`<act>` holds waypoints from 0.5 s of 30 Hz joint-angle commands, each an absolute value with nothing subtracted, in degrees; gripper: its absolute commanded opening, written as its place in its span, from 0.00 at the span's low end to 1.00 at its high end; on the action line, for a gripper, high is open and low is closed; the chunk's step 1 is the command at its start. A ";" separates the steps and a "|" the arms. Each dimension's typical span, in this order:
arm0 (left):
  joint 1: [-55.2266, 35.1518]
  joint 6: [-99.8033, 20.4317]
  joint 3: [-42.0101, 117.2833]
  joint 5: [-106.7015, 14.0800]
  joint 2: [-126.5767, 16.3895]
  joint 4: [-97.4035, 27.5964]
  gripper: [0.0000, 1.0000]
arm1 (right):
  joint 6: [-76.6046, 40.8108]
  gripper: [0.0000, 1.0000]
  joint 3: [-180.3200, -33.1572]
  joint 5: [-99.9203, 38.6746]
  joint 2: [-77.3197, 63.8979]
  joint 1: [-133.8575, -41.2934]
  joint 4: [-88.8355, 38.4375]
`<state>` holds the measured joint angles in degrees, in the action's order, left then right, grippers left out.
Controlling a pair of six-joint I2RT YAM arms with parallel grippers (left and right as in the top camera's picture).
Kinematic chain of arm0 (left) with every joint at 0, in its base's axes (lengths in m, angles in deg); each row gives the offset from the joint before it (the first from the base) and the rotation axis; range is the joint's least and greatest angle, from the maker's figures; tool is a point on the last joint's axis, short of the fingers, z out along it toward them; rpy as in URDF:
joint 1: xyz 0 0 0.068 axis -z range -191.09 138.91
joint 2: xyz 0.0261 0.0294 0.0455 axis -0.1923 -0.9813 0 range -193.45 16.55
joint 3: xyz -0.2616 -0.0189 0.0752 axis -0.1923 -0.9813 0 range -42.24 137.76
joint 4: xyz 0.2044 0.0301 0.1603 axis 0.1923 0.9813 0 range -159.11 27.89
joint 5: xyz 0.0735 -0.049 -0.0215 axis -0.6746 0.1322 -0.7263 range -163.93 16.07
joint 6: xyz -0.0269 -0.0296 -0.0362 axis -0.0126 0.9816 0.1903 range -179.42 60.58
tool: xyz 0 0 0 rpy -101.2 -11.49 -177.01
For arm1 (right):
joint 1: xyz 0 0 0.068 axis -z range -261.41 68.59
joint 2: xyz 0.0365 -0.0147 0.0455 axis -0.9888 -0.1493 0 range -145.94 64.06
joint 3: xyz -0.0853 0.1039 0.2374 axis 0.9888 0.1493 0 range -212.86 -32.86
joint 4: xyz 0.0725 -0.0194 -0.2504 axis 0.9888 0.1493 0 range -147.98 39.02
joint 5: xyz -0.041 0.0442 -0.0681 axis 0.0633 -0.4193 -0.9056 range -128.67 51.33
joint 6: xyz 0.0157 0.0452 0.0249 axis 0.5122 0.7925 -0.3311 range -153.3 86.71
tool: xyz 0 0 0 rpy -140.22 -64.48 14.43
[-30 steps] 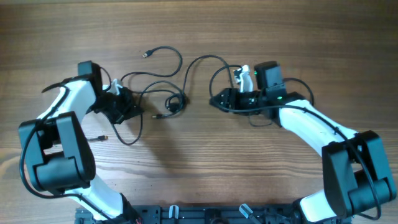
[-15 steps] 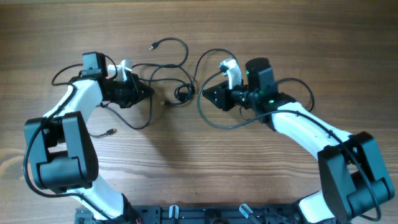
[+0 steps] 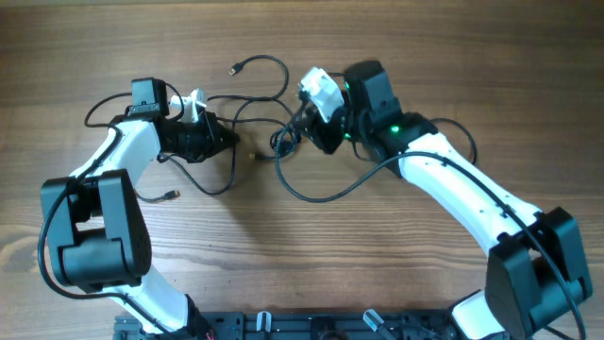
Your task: Untangle cables
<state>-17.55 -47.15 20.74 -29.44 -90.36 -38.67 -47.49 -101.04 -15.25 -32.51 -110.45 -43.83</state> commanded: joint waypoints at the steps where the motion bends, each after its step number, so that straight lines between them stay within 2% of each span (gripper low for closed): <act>1: -17.24 -48.72 20.59 -28.15 -89.20 -38.96 0.04 | -59.47 0.46 -102.31 -18.39 -35.25 -111.63 -43.09; 2: -17.24 -48.72 20.59 -28.15 -89.20 -38.96 0.04 | -60.65 0.48 -102.29 -18.35 -35.75 -111.69 -43.18; 3: -17.24 -48.72 20.59 -28.15 -89.20 -38.94 0.04 | -61.00 0.60 -102.29 -18.31 -36.05 -111.67 -43.59; 4: -17.20 -48.72 20.59 -28.17 -89.20 -38.94 0.04 | -60.87 0.81 -102.29 -18.18 -36.43 -111.67 -44.14; 5: -17.20 -48.72 20.59 -28.15 -89.20 -38.94 0.04 | -59.62 0.89 -102.29 -17.78 -36.62 -111.67 -45.23; 6: -17.20 -48.72 20.59 -28.15 -89.20 -38.96 0.04 | -57.94 0.90 -102.29 -17.10 -36.69 -111.67 -46.24; 7: -17.20 -48.72 20.59 -28.17 -89.20 -38.96 0.04 | -57.35 0.86 -102.29 -15.42 -36.67 -111.67 -47.53; 8: -17.20 -48.72 20.59 -28.39 -89.20 -38.94 0.04 | -59.21 0.67 -102.29 -13.96 -36.67 -111.67 -48.66; 9: -17.20 -48.72 20.59 -28.45 -89.20 -38.94 0.04 | -61.09 0.43 -102.29 -13.59 -36.69 -111.78 -49.06; 10: -17.20 -48.72 20.59 -28.56 -89.20 -38.94 0.04 | -63.53 0.34 -102.29 -14.00 -36.91 -111.80 -49.38; 11: -17.20 -48.72 20.59 -28.56 -89.20 -38.96 0.04 | -64.36 0.31 -102.29 -14.92 -37.19 -111.80 -49.41; 15: -17.20 -48.70 20.59 -28.56 -89.20 -38.96 0.04 | -67.47 0.31 -102.14 -14.61 -39.35 -111.96 -49.21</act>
<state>-17.55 -47.17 20.74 -29.46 -90.36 -38.74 -62.11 -101.77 -15.99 -36.56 -111.54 -49.23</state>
